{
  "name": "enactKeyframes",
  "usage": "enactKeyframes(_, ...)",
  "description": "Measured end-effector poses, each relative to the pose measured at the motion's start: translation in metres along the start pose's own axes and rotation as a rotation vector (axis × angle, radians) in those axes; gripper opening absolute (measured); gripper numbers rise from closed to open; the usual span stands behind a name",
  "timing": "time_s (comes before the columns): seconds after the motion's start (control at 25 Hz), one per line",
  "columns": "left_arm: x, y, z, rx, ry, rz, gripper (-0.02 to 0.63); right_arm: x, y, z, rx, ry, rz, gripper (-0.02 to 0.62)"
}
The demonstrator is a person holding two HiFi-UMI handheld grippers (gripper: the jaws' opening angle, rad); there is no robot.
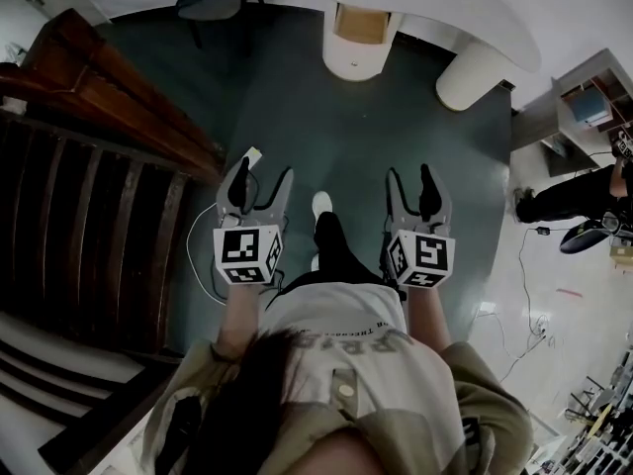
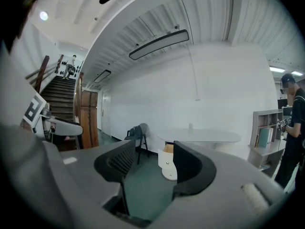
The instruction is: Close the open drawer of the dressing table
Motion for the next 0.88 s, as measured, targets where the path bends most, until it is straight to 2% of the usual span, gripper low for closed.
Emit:
enactKeyframes(0.28,0.000,0.026,0.039,0.012,0.006,0.014,0.321,0.000,-0.004,0.041,0.025,-0.006,0.026,0.239)
enactKeyframes(0.48,0.004,0.039,0.086,0.034,0.041,-0.012,0.321,0.000,-0.010,0.083,0.028,0.028,0.040,0.239)
enactKeyframes(0.88,-0.048,0.063,0.198,0.075,0.013,0.055,0.321,-0.034,-0.056,0.182,0.075,-0.019,0.076,0.239)
Point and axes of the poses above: the fingertips, and each gripper's own axes: z forward along the fingers, y to its left, x out of its underside, the point moved 1 cm from there along -z, backward along the fingers, and after that the axes turned 6 degrees about z, right-handed, at the moved point
